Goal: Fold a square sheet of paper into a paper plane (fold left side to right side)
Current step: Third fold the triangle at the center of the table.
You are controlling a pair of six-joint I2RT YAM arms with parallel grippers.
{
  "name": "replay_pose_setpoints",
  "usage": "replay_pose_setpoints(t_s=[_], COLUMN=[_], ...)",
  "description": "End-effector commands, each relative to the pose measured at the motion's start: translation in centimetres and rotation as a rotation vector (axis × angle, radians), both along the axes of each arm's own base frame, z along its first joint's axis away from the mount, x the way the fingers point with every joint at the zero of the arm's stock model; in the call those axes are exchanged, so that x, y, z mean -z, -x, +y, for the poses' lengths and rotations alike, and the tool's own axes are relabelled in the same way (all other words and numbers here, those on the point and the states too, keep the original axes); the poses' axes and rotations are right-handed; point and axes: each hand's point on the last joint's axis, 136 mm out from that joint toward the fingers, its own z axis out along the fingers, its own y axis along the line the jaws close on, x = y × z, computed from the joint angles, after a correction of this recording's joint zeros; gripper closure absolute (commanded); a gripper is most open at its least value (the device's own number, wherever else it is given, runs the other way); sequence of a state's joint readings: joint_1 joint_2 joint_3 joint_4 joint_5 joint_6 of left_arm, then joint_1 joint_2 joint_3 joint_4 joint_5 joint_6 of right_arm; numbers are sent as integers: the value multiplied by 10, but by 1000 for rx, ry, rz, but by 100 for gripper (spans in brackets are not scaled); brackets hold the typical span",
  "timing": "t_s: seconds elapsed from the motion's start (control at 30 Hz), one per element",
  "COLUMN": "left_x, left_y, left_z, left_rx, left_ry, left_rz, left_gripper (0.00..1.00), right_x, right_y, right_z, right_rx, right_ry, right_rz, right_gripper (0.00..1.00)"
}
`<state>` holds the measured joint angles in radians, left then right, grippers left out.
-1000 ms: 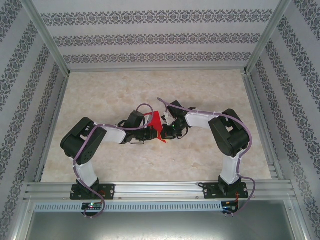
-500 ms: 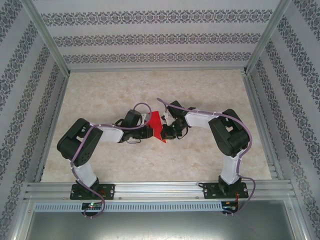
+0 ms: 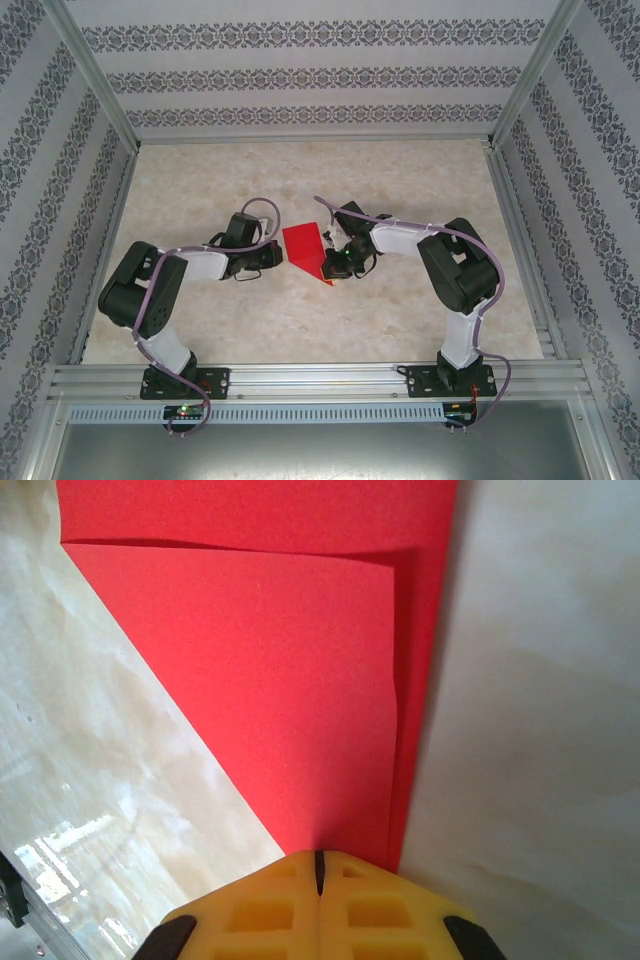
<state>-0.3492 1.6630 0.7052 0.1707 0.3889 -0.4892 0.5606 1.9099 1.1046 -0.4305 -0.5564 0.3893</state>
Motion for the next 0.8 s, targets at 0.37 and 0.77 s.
replay_pose_setpoints(t_s=[0.37, 0.77], left_x=[-28, -7], left_y=[26, 13], left_z=[-83, -99], left_rx=[184, 210], left_ry=[118, 105], left_rz=[-41, -8], left_gripper=[100, 100], right_x=[26, 15], right_y=[19, 16], right_z=[-24, -17], right_rx=[13, 16], right_ry=[159, 127], right_rz=[76, 59], right_gripper=[100, 100])
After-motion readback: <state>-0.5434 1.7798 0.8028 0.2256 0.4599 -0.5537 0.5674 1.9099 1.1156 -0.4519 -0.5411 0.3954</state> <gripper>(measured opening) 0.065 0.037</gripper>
